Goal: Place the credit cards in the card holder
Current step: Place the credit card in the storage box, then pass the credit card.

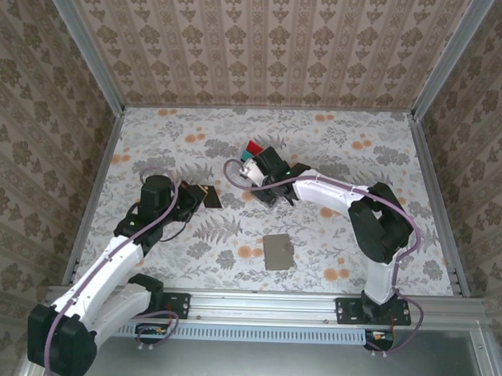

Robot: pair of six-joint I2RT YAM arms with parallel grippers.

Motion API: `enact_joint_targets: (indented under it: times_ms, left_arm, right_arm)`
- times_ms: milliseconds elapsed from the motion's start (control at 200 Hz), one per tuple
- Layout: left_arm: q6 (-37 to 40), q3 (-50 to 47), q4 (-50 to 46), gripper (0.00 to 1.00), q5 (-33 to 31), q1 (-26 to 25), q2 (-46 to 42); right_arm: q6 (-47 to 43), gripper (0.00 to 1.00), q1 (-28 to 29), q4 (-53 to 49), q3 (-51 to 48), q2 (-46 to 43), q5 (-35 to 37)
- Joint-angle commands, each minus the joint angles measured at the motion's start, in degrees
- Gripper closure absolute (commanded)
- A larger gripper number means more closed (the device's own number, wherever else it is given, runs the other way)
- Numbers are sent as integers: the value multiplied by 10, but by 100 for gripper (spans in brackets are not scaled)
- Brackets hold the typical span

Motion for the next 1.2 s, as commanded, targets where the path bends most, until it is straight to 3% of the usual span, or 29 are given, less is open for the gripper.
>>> enact_joint_targets:
  times_ms: [0, 190, 310, 400, 490, 625, 700, 885, 1195]
  left_arm:
    - [10, -3, 13, 100, 9, 4, 1]
    - [35, 6, 59, 100, 47, 2, 25]
    - [51, 13, 114, 100, 82, -5, 53]
    - [53, 24, 160, 100, 108, -16, 87]
    - [56, 40, 201, 100, 126, -34, 120]
    - [56, 66, 258, 100, 144, -77, 172]
    - [52, 82, 287, 100, 152, -93, 199]
    - [14, 91, 369, 100, 162, -115, 250]
    - [-5, 89, 384, 100, 163, -121, 255]
  right_arm:
    - [25, 78, 2, -9, -8, -27, 5]
    - [116, 73, 1, -19, -12, -106, -2]
    - [244, 71, -18, -74, -5, -154, -14]
    - [390, 71, -68, -106, -19, -187, -107]
    - [496, 69, -111, 8, -116, -247, -269]
    - [629, 64, -118, 122, -199, -313, -342]
    - [674, 60, -118, 147, -216, -320, -365]
    - [747, 62, -116, 214, -250, -325, -385]
    - [811, 65, -116, 301, -259, -287, -426]
